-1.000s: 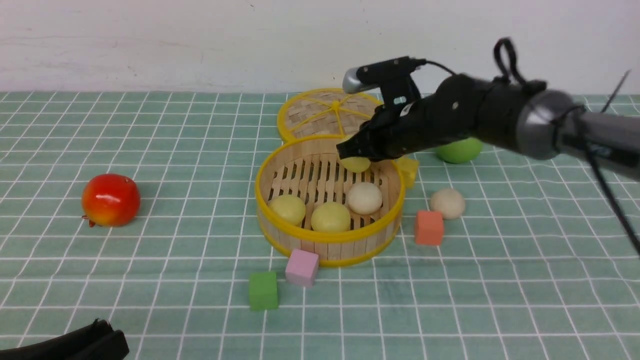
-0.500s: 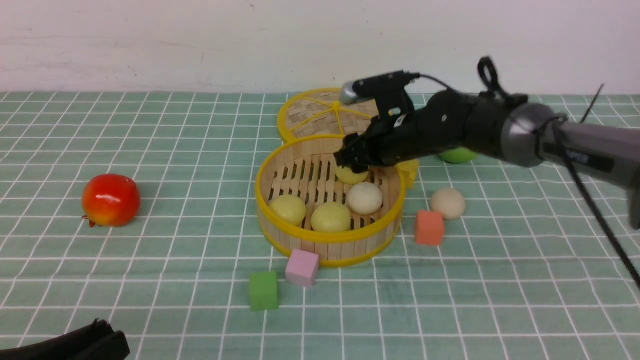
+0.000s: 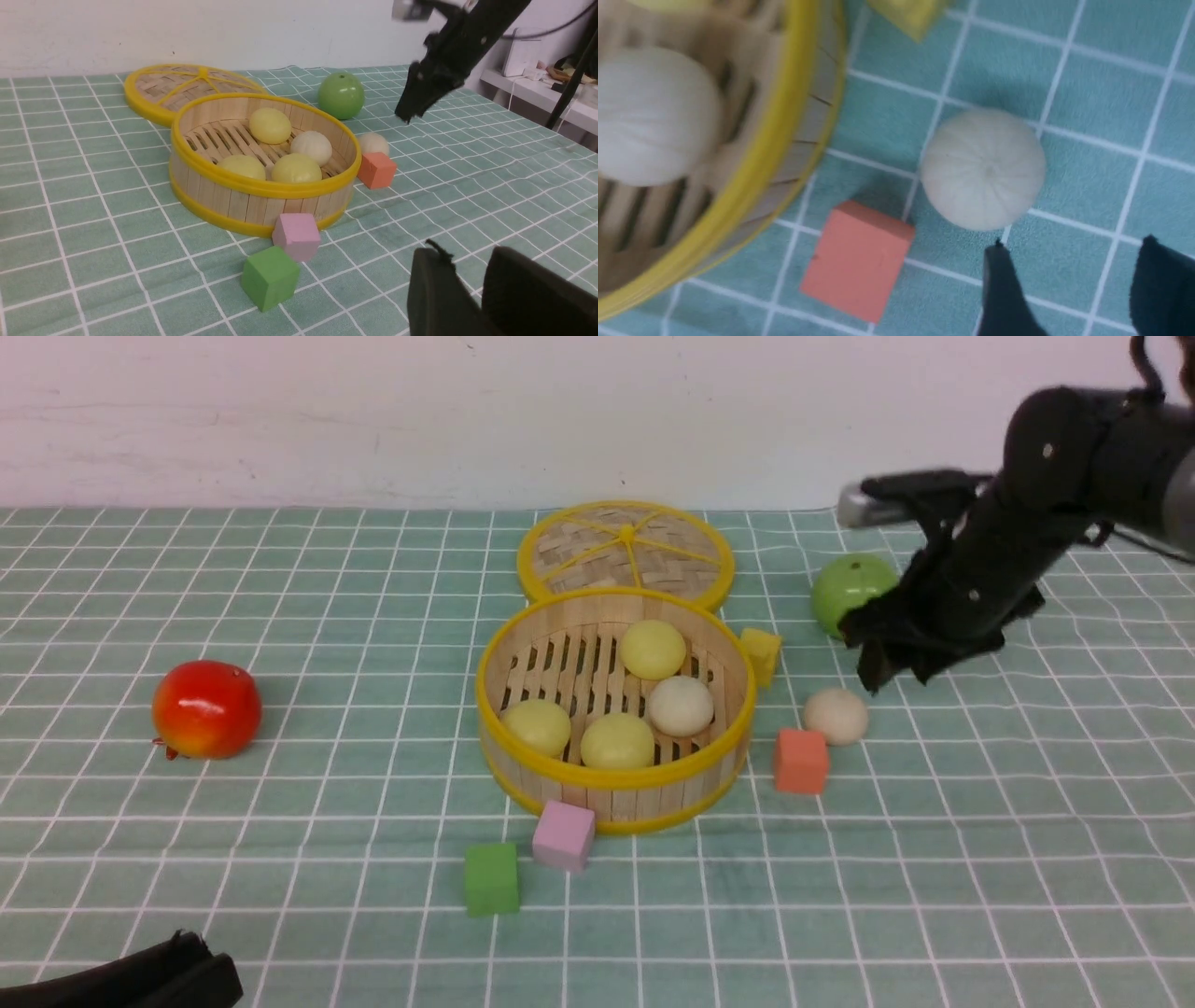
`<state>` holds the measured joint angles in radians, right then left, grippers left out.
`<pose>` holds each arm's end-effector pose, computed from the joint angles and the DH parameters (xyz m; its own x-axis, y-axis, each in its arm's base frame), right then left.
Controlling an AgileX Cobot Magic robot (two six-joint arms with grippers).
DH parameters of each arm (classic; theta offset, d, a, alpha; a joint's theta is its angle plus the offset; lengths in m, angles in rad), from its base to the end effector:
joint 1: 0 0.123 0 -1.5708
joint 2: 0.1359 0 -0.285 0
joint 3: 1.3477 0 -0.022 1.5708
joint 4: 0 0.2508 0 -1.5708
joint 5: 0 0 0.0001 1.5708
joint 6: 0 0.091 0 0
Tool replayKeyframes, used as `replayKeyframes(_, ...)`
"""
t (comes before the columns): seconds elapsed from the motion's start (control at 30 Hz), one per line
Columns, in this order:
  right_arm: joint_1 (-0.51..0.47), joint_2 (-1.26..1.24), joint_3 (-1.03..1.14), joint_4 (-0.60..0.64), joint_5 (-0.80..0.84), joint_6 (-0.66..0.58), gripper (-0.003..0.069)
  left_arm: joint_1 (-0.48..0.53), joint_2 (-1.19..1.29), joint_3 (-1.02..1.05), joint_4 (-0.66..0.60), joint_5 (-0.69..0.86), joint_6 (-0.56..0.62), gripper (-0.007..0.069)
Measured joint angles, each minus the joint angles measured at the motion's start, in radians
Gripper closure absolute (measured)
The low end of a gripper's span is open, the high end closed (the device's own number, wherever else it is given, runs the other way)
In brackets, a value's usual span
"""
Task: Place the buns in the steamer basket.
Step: Use the right arm to grab a steamed stuffed bun
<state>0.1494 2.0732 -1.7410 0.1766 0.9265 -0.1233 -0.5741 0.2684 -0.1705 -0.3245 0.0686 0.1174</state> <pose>0.4471 0.0802 0.2296 -0.9047 -0.1527 -0.3978 -0.2173 0.9684 0.1224 0.0658 -0.0450 0.2474 -0.1772 -0.1294 -0.9756 0.5363 0.8185 -0.2060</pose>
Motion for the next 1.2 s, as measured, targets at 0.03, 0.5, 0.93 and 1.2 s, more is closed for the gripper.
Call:
replayKeyframes(0.03,0.0,0.013,0.0,0.01,-0.008,0.0,0.0332,0.0,0.0,0.0,0.0,0.0,0.0,0.0463)
replayKeyframes(0.5,0.014,0.085,0.001,0.094,-0.183,-0.037,0.0396,0.0,0.0,0.0,-0.001,0.0,0.0,0.046)
replayKeyframes(0.93,0.014,0.104,0.001,0.095,-0.204,-0.06,0.0515,0.0,0.0,0.0,-0.001,0.0,0.0,0.0449)
replayKeyframes(1.2,0.022,0.073,0.001,0.095,-0.147,-0.104,0.0659,0.0,0.0,0.0,-0.001,0.0,0.0,0.0442)
